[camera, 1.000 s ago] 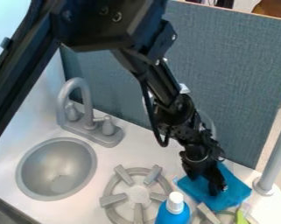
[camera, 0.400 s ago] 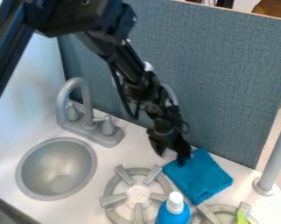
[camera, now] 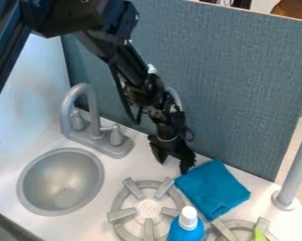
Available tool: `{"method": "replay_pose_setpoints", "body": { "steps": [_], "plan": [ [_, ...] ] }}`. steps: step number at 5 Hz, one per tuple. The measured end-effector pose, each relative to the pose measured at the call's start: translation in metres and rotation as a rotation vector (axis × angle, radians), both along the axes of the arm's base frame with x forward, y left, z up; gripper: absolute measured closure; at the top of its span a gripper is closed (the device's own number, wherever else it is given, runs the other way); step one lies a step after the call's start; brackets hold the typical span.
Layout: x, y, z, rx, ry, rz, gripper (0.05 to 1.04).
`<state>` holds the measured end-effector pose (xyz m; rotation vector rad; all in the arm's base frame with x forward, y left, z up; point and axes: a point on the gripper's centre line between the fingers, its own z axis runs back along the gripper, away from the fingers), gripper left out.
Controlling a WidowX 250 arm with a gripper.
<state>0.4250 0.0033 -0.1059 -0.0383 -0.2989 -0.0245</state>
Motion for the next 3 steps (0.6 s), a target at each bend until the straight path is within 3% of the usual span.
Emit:
{"method": "replay_pose_setpoints", "body": {
  "steps": [1, 2, 3],
  "plan": [
    [-0.019, 0.011, -0.002, -0.035, 0.037, 0.040, 0.078],
    [-0.020, 0.016, 0.064, -0.112, -0.053, 0.057, 0.078],
    [-0.047, 0.028, 0.115, -0.156, -0.090, 0.086, 0.078]
  ]
}}
